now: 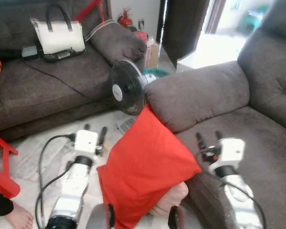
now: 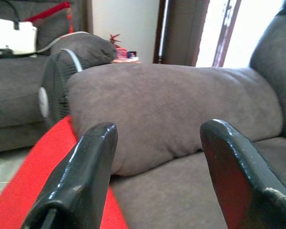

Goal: Move the pillow to the sofa from floor

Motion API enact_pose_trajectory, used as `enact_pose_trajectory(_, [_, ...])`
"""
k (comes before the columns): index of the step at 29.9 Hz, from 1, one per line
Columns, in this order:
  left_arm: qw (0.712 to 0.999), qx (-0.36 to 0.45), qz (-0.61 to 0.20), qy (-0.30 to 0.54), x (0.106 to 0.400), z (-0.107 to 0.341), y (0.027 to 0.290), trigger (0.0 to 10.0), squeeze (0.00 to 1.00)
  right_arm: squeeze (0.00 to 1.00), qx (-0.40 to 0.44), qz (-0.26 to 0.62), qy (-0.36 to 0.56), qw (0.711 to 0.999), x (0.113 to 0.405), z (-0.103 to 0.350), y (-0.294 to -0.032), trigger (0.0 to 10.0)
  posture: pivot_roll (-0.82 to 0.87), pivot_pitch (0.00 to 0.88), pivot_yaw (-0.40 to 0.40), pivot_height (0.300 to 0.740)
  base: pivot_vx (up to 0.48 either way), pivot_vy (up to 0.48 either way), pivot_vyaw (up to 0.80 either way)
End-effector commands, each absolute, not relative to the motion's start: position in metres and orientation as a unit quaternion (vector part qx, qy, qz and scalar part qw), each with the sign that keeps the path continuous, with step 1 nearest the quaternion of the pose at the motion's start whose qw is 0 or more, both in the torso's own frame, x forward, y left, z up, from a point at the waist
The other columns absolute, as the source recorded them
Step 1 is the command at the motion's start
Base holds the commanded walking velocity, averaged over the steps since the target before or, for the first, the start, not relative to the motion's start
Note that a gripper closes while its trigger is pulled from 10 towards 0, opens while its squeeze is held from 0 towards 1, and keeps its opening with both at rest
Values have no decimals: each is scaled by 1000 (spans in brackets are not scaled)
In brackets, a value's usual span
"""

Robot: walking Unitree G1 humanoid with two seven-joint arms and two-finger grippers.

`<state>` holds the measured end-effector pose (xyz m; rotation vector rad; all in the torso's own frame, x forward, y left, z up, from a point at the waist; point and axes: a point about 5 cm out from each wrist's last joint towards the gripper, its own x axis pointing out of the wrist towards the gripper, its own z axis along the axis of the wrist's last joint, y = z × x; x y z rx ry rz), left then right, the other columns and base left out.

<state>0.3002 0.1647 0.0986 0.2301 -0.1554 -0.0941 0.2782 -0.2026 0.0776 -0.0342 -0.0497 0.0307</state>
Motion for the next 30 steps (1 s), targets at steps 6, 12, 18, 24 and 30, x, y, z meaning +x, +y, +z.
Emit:
enact_pose_trajectory(6, [989, 120, -44, -75, 300, 99, 171, 10000, 0, 0, -5, 23, -20, 1000, 280, 76, -197, 10000, 77, 0, -68, 544, 170, 0, 0])
enact_pose_trajectory(12, [989, 120, -51, -70, 300, 97, 170, 10000, 0, 0, -6, 18, -19, 1000, 281, 76, -198, 10000, 77, 0, -68, 544, 0, 0, 0])
enact_pose_trajectory(18, [989, 117, -56, -67, 299, 95, 169, 10000, 0, 0, -6, 17, -12, 1000, 280, 74, -197, 10000, 73, 0, -66, 544, 0, 0, 0])
enact_pose_trajectory(24, [989, 116, -61, -64, 299, 94, 167, 10000, 0, 0, -8, 13, 10, 1000, 280, 68, -199, 10000, 73, 0, -67, 540, 0, 0, 0])
enact_pose_trajectory(30, [990, 115, -60, -63, 297, 93, 166, 10000, 0, 0, -10, 17, 13, 1000, 280, 68, -198, 10000, 76, 0, -70, 504, 0, 0, 0])
